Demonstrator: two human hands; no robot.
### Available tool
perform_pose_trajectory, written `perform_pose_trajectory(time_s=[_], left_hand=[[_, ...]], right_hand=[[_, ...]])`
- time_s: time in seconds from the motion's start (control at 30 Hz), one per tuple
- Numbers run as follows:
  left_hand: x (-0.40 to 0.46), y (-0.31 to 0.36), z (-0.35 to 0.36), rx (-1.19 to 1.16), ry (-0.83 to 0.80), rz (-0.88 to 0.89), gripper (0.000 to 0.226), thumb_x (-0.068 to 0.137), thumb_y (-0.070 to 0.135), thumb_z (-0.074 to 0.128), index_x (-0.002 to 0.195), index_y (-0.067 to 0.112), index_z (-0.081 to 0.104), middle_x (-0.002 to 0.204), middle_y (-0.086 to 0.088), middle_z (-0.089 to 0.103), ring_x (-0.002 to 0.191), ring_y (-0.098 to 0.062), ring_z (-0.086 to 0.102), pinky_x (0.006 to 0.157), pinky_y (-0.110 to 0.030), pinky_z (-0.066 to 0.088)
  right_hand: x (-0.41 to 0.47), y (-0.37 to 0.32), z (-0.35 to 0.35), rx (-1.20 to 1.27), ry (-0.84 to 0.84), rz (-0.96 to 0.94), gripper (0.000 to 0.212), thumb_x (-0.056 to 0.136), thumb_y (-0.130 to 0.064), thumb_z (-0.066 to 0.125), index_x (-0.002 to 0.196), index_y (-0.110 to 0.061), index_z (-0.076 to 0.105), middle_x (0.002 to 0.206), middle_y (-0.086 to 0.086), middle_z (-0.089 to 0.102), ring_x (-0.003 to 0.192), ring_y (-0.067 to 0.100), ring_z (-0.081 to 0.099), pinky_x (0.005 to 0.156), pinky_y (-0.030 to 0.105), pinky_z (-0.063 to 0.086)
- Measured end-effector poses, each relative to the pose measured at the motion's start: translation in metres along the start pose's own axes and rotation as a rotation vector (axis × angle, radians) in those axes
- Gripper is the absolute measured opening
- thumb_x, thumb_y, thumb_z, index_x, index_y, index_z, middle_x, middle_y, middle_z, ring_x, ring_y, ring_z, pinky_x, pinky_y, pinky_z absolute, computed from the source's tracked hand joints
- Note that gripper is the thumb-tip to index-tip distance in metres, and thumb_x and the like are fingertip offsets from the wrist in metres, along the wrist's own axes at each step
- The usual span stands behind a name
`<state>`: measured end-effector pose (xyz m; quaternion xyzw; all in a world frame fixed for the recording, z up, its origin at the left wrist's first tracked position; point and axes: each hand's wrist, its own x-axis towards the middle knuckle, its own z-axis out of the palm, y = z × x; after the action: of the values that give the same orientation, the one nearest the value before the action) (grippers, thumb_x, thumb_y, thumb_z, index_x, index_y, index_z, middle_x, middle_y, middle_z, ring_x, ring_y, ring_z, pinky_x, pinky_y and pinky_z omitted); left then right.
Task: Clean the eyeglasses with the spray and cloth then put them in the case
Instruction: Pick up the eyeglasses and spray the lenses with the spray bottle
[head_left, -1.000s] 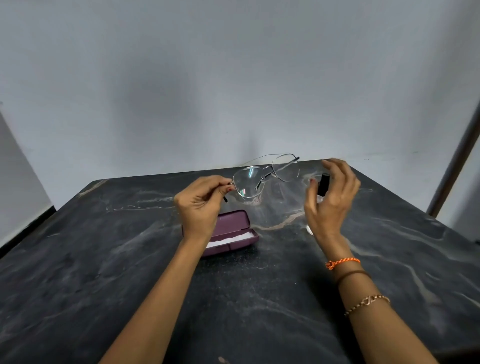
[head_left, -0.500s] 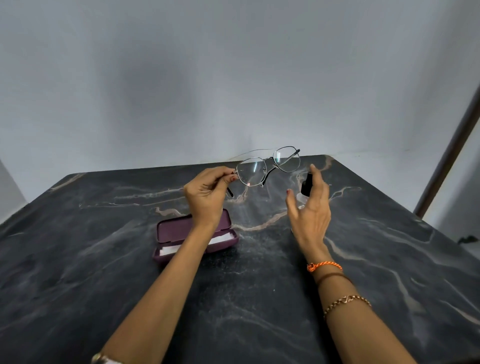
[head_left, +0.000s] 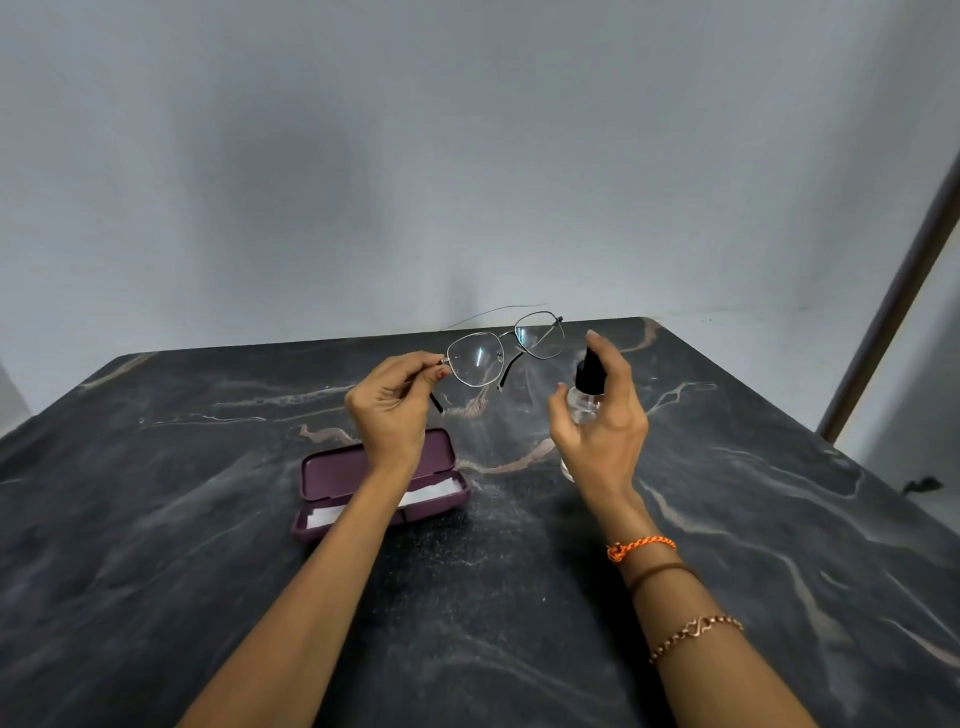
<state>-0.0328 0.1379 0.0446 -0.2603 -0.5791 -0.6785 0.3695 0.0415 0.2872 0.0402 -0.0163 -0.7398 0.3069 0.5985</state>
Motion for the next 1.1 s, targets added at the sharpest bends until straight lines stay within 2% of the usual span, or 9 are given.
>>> perform_pose_trajectory(time_s=[0.23,0.33,0.37,0.47,0.53,0.63,0.8,1.0,1.1], left_hand=[[0.001,-0.001,-0.003,0.037,-0.011,0.036,0.031,0.068,-0.012,0.069,0.093,0.006,0.064,0.080,0.000,0.064,0.070,0.003,0.064,0.067,-0.015,0.054],[0.000,-0.001,-0.003,0.056,-0.024,0.062,0.029,0.068,-0.012,0.069,0.092,0.004,0.065,0.080,-0.002,0.065,0.070,0.006,0.063,0.067,-0.013,0.053],[0.000,-0.001,-0.003,0.059,-0.025,0.063,0.029,0.068,-0.013,0.069,0.092,0.003,0.065,0.081,-0.003,0.065,0.070,0.006,0.063,0.067,-0.013,0.053],[0.000,-0.001,-0.003,0.068,-0.034,0.070,0.027,0.067,-0.013,0.069,0.091,0.000,0.065,0.081,-0.004,0.065,0.071,0.006,0.063,0.067,-0.013,0.053],[-0.001,0.000,-0.002,0.072,-0.052,0.077,0.028,0.067,-0.013,0.070,0.091,0.001,0.065,0.081,-0.004,0.065,0.071,0.005,0.063,0.067,-0.016,0.054],[-0.001,0.002,-0.002,0.064,-0.067,0.077,0.028,0.067,-0.012,0.070,0.090,0.003,0.066,0.079,-0.005,0.066,0.070,0.002,0.063,0.067,-0.022,0.056],[-0.003,0.003,0.000,0.090,-0.085,0.113,0.025,0.067,-0.012,0.071,0.088,0.001,0.067,0.078,-0.003,0.065,0.071,0.006,0.063,0.066,-0.013,0.053],[-0.004,0.005,0.002,0.098,-0.101,0.130,0.024,0.067,-0.012,0.071,0.088,-0.002,0.067,0.079,-0.004,0.065,0.070,0.001,0.064,0.066,-0.012,0.053],[-0.005,0.007,0.002,0.096,-0.106,0.132,0.023,0.066,-0.014,0.070,0.087,-0.003,0.067,0.078,-0.006,0.065,0.070,-0.007,0.063,0.066,-0.012,0.053]], right_hand=[[0.002,-0.015,-0.001,0.012,-0.083,-0.103,0.061,0.067,0.005,0.067,0.117,-0.019,0.041,0.093,0.016,0.069,0.074,0.023,0.065,0.067,0.014,0.047],[0.001,-0.019,-0.002,0.020,-0.095,-0.091,0.060,0.067,0.004,0.067,0.115,-0.020,0.041,0.094,0.015,0.069,0.078,0.026,0.067,0.076,0.042,0.057],[0.001,-0.020,-0.002,0.025,-0.100,-0.094,0.059,0.067,0.004,0.067,0.114,-0.020,0.041,0.093,0.015,0.070,0.078,0.025,0.067,0.076,0.044,0.056],[0.001,-0.020,-0.002,0.007,-0.127,-0.148,0.059,0.065,0.005,0.067,0.113,-0.020,0.042,0.090,0.013,0.069,0.074,0.021,0.067,0.067,0.021,0.052],[0.001,-0.020,-0.001,-0.012,-0.137,-0.154,0.059,0.065,0.003,0.067,0.113,-0.020,0.042,0.089,0.012,0.070,0.072,0.019,0.065,0.064,0.016,0.048],[0.001,-0.020,-0.001,-0.034,-0.122,-0.159,0.061,0.066,0.002,0.068,0.117,-0.019,0.041,0.094,0.011,0.070,0.074,0.019,0.066,0.066,0.018,0.049],[0.000,-0.019,-0.001,-0.042,-0.117,-0.201,0.061,0.066,0.003,0.069,0.118,-0.015,0.041,0.102,0.013,0.069,0.079,0.019,0.068,0.070,0.014,0.048],[0.002,-0.019,-0.004,-0.018,-0.110,-0.138,0.053,0.067,0.001,0.068,0.110,-0.019,0.045,0.089,0.013,0.071,0.075,0.022,0.068,0.064,0.026,0.055],[0.003,-0.018,-0.005,-0.002,-0.100,-0.106,0.053,0.067,0.001,0.067,0.110,-0.021,0.044,0.085,0.013,0.070,0.070,0.019,0.065,0.063,0.022,0.051]])
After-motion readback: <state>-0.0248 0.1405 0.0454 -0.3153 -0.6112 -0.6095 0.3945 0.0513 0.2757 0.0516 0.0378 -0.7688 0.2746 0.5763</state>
